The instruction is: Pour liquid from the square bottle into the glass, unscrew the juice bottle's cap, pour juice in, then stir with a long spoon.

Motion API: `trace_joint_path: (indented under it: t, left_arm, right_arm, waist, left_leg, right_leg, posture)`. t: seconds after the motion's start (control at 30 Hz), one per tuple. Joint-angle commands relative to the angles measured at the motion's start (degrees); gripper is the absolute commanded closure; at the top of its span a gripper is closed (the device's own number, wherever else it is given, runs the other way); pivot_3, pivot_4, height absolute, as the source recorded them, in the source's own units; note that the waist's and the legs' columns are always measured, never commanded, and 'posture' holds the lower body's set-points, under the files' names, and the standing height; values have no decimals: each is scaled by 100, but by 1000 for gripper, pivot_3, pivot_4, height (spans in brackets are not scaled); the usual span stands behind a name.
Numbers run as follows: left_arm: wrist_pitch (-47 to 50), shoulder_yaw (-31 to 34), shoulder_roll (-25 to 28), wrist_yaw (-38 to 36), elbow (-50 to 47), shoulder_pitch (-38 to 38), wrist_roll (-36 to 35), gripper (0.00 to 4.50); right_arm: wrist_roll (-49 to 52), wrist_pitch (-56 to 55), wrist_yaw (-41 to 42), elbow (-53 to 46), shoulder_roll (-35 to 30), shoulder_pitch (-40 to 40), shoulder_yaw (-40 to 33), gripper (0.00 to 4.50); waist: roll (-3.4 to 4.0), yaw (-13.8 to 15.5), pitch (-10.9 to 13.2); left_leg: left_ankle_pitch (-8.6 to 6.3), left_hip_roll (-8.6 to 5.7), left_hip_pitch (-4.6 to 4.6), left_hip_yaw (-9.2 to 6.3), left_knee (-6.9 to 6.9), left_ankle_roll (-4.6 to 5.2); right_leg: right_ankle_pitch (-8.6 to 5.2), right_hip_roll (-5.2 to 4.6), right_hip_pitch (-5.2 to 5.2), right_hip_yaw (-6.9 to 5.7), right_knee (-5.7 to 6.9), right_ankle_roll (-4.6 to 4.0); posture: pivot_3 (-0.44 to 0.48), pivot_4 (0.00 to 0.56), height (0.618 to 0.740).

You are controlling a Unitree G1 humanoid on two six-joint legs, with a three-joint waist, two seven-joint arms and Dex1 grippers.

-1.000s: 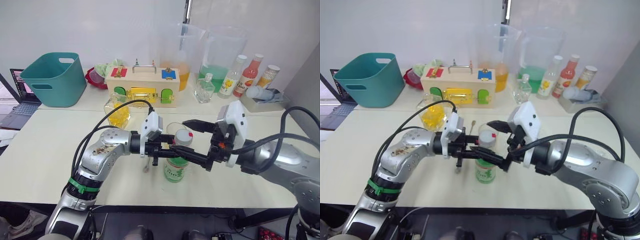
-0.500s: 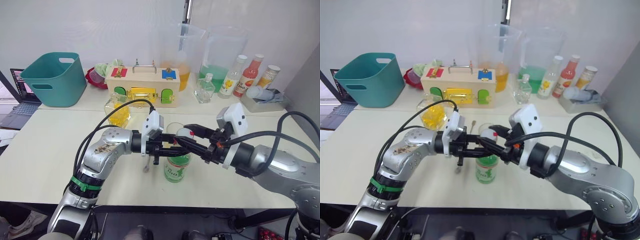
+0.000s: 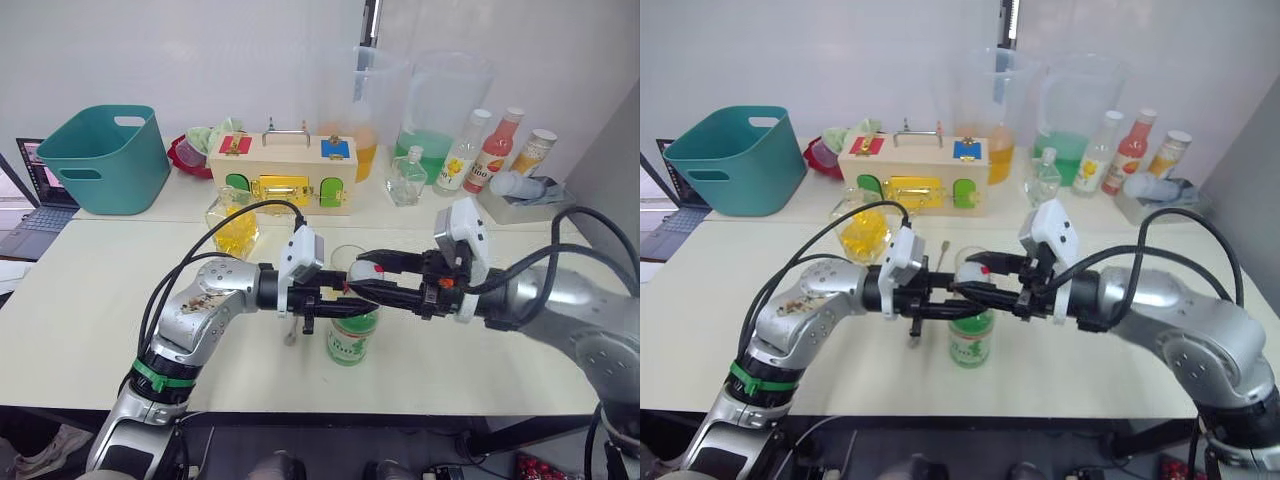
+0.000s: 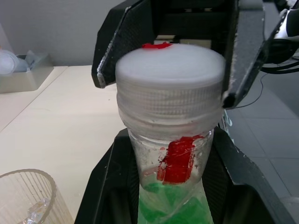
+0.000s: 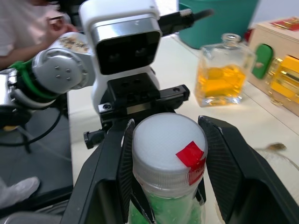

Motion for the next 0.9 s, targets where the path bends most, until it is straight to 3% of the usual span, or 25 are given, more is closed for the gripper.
trace_joint_path:
  t: [0.03,0.2,0.3,0.47,0.53,0.7,0.8,0.9]
  left_arm:
    - [217,-67,12,123,-276,64,-95,3171]
    - [550,-9,91,400,-761,175,-214,3171]
    - [675,-5,118,475,-939,248,-261,3171]
    - [788,-19,129,550,-1084,336,-324,3171]
    - [775,-45,116,572,-1076,326,-322,3171]
    - [702,-89,28,637,-991,254,-282,3171]
    - [678,-109,-28,663,-958,247,-268,3171]
    - [588,-150,-100,677,-880,245,-211,3171]
  right_arm:
    - [-897,-887,2190,910,-24,-690,682,2827]
    - [-1690,-1878,4865,2813,516,-2046,1523,2827]
    - [-1714,-2381,5073,3590,382,-2650,2192,2827]
    - [-900,-2654,5073,3939,-34,-3387,3156,2827]
    - [-725,-2681,5073,3935,-152,-3468,3310,1799]
    - [-505,-2409,5073,3740,-460,-3369,2923,63]
    - [-647,-2238,5073,3696,-574,-3174,2302,63]
    - [-283,-1556,4330,3106,-850,-2659,1217,63]
  waist:
    - [0,-62,0]
    - [0,-135,0]
    - [1,-137,0]
    - [1,-137,1]
    - [1,-136,0]
    - [1,-119,1]
    - [1,-96,1]
    - [1,-55,1]
  left_leg:
    - [-1,1,0,5,0,2]
    - [-1,1,0,4,-1,3]
    - [-1,2,0,3,-3,2]
    - [-1,2,0,0,-4,-1]
    - [0,2,0,0,-5,-4]
    - [-5,1,-1,0,-7,-14]
    - [-10,1,-1,-1,-6,-22]
    - [-9,1,-2,1,-6,-21]
  right_leg:
    - [1,0,-1,4,-3,1]
    - [1,0,1,0,-5,2]
    - [1,0,-1,-3,-2,2]
    - [1,-7,-3,-6,-1,1]
    - [2,-10,-2,-7,-4,1]
    - [2,-14,-1,-8,-12,1]
    - [2,-15,3,-10,-18,1]
    - [3,-16,4,-11,-22,2]
  posture:
    - [0,150,733]
    - [0,150,733]
    - [0,150,733]
    - [0,150,733]
    - [0,150,733]
    - [0,150,733]
    - [0,150,733]
    - [0,150,733]
